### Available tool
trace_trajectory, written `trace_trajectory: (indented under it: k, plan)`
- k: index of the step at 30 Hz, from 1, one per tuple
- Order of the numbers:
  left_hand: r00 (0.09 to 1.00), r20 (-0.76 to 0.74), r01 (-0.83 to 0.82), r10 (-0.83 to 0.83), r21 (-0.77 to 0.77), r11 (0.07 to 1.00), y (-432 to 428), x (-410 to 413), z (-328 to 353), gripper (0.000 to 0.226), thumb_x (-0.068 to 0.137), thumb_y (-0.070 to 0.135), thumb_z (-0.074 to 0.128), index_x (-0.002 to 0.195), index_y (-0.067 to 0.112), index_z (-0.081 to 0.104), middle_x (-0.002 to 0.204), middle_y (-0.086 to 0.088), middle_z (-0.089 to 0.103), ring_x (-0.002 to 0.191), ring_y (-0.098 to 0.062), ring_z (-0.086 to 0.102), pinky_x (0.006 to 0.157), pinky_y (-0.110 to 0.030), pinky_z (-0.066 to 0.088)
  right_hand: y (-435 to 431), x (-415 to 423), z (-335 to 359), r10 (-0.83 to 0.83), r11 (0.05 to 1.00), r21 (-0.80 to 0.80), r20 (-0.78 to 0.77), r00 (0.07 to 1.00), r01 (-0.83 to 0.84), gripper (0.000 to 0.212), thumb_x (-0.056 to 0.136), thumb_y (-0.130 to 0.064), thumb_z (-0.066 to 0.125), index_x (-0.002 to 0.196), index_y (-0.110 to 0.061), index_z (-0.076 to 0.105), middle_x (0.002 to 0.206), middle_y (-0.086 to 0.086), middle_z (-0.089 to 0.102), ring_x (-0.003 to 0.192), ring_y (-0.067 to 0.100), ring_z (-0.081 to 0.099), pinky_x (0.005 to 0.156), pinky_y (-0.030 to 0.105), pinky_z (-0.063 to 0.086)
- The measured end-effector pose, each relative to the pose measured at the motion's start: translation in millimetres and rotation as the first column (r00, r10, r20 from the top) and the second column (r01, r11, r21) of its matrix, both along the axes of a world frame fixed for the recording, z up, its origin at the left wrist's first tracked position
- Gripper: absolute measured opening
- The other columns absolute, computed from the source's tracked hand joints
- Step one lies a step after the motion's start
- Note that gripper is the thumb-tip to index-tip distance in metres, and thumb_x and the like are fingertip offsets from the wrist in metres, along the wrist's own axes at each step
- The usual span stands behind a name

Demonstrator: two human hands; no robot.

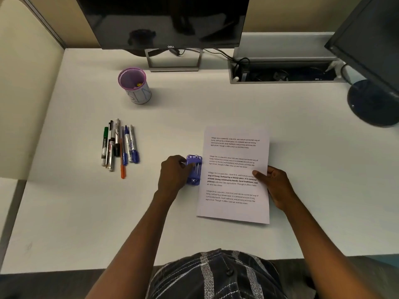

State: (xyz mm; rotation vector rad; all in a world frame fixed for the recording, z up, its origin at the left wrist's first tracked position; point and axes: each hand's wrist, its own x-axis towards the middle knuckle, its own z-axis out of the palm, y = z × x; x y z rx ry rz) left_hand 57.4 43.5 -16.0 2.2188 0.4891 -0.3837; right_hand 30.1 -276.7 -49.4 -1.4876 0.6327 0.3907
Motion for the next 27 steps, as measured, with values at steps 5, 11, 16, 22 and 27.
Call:
trace_trajectory:
  k: [5, 11, 16, 22, 27]
  plan:
    - [0.999, 0.028, -0.025, 0.026, -0.019, 0.999, -5.2, -0.9, -2.1, 0.031, 0.092, 0.031, 0.076, 0.107, 0.004, 0.077, 0.097, -0.012, 0.078, 0.084, -0.025, 0.068, 0.074, -0.032, 0.05, 2.2, 7.2, -3.8, 0.013, 1.0, 0.0, 0.01, 1.0, -0.013, 0.027, 0.088, -0.011, 0.077, 0.115, -0.014, 0.073, 0.11, 0.008, 0.078, 0.1, 0.029, 0.076, 0.09, 0.043, 0.06]
    - [0.999, 0.037, -0.039, 0.04, -0.03, 0.999, -5.2, -0.6, -5.6, 0.033, 0.093, 0.029, 0.077, 0.113, 0.004, 0.076, 0.101, -0.012, 0.078, 0.088, -0.026, 0.07, 0.079, -0.033, 0.053, 4.4, 18.2, -9.0, 0.028, 0.999, -0.017, 0.012, 1.0, -0.028, 0.03, 0.086, -0.013, 0.08, 0.115, -0.013, 0.074, 0.109, 0.008, 0.079, 0.1, 0.03, 0.076, 0.091, 0.044, 0.059]
    - [0.999, 0.038, -0.036, 0.037, -0.037, 0.999, -7.0, 1.5, -6.2, 0.034, 0.093, 0.029, 0.077, 0.115, 0.004, 0.076, 0.102, -0.011, 0.078, 0.086, -0.024, 0.07, 0.077, -0.03, 0.051, 10.4, 26.8, -8.4, 0.063, 0.998, -0.018, 0.029, 0.998, -0.062, 0.025, 0.087, -0.012, 0.079, 0.111, -0.017, 0.075, 0.107, 0.006, 0.079, 0.098, 0.028, 0.077, 0.088, 0.04, 0.061]
    - [0.998, 0.055, -0.028, 0.03, -0.043, 0.999, -9.4, 5.1, -6.5, 0.033, 0.093, 0.028, 0.077, 0.115, 0.003, 0.076, 0.102, -0.014, 0.078, 0.091, -0.031, 0.073, 0.084, -0.039, 0.058, 13.9, 33.1, -5.3, 0.067, 0.997, -0.024, 0.025, 0.997, -0.067, 0.026, 0.088, -0.009, 0.078, 0.113, -0.012, 0.074, 0.108, 0.008, 0.079, 0.098, 0.027, 0.076, 0.086, 0.038, 0.061]
    - [0.999, 0.038, -0.024, 0.027, -0.056, 0.998, -8.7, 7.6, -5.5, 0.032, 0.092, 0.029, 0.078, 0.111, 0.004, 0.077, 0.094, -0.01, 0.077, 0.079, -0.025, 0.07, 0.076, -0.036, 0.058, 14.3, 35.8, -2.4, 0.09, 0.995, -0.035, 0.029, 0.996, -0.089, 0.029, 0.088, -0.009, 0.077, 0.116, -0.011, 0.073, 0.111, 0.008, 0.078, 0.098, 0.023, 0.077, 0.081, 0.03, 0.062]
